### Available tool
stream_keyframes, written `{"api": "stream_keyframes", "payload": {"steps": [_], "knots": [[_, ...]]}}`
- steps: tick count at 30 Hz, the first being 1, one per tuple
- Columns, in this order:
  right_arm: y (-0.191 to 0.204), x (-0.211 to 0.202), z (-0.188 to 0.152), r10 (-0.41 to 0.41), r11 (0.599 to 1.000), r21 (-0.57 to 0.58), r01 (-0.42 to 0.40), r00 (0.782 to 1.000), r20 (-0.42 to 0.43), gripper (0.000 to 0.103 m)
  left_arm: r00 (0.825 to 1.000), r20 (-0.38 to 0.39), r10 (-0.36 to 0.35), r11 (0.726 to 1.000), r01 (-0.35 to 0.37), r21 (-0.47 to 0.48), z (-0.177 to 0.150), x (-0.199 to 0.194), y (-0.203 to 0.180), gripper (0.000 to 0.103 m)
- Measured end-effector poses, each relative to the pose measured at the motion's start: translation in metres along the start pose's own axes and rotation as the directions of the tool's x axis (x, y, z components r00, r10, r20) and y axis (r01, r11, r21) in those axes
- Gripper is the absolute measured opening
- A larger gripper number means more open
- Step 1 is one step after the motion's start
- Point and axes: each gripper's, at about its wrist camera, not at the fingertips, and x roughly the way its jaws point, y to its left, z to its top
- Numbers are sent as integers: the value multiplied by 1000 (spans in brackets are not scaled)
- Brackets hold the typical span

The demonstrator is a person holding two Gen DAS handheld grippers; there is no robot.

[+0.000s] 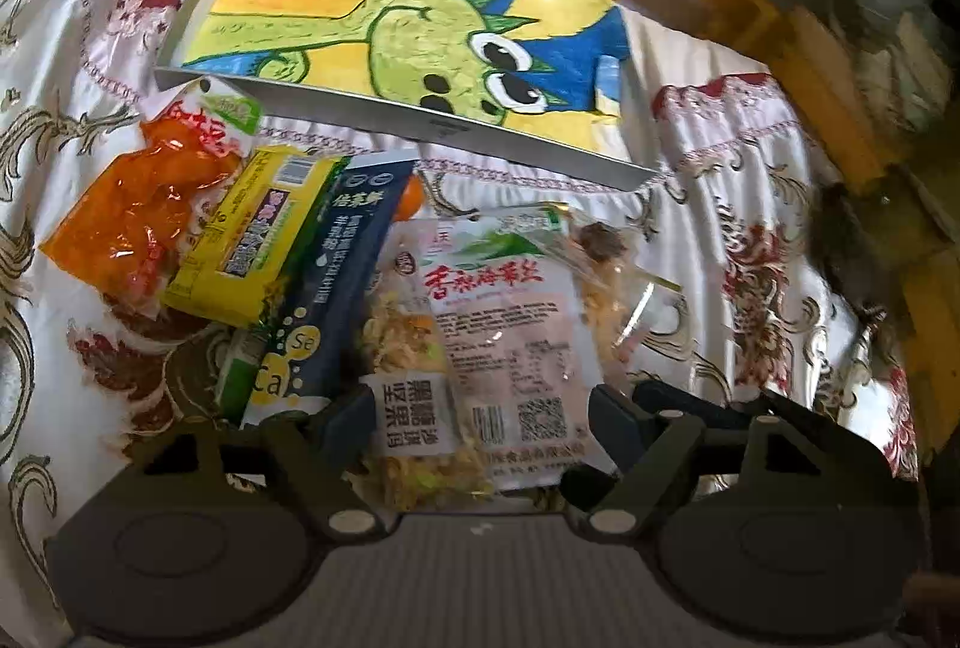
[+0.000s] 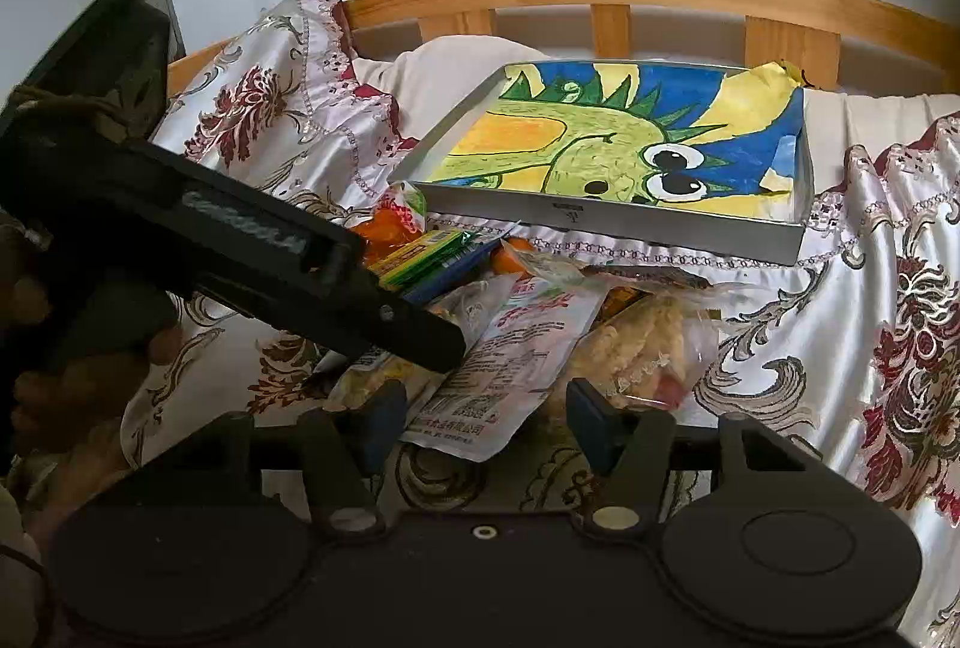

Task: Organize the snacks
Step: 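Grasp the black-labelled nut bag with left tool while right grasps pink seaweed bag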

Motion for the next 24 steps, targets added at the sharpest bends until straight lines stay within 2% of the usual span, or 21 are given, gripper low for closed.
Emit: {"api": "stream_keyframes", "payload": {"steps": [2, 5, 7, 11, 13, 19, 24], "knots": [[0, 0, 0, 1, 1000, 1, -1, 1000, 1, 62, 1000, -5, 11, 1000, -11, -18, 2, 3, 2, 81], [-2, 1, 1, 8, 1000, 8, -8, 1000, 10, 62, 999, -29, 41, 998, -43, -40, 5, 13, 7, 74], [-3, 2, 1, 14, 1000, 12, -14, 1000, 16, 62, 997, -50, 52, 997, -55, -62, 6, 19, 11, 65], [-3, 4, 1, 35, 999, 18, -35, 999, 24, 61, 996, -54, 76, 994, -80, -72, 6, 26, 13, 57], [-3, 5, 1, 40, 999, 25, -40, 999, 18, 61, 993, -57, 105, 992, -109, -63, 6, 27, 13, 47], [-11, 15, 2, 35, 997, 69, -34, 999, -19, 61, 996, -40, 81, 990, -85, -111, -2, 16, 21, 41], [-16, 27, 7, 87, 991, 106, -83, 996, -28, 58, 997, -6, 74, 986, -74, -152, -14, 4, 27, 39]]}}
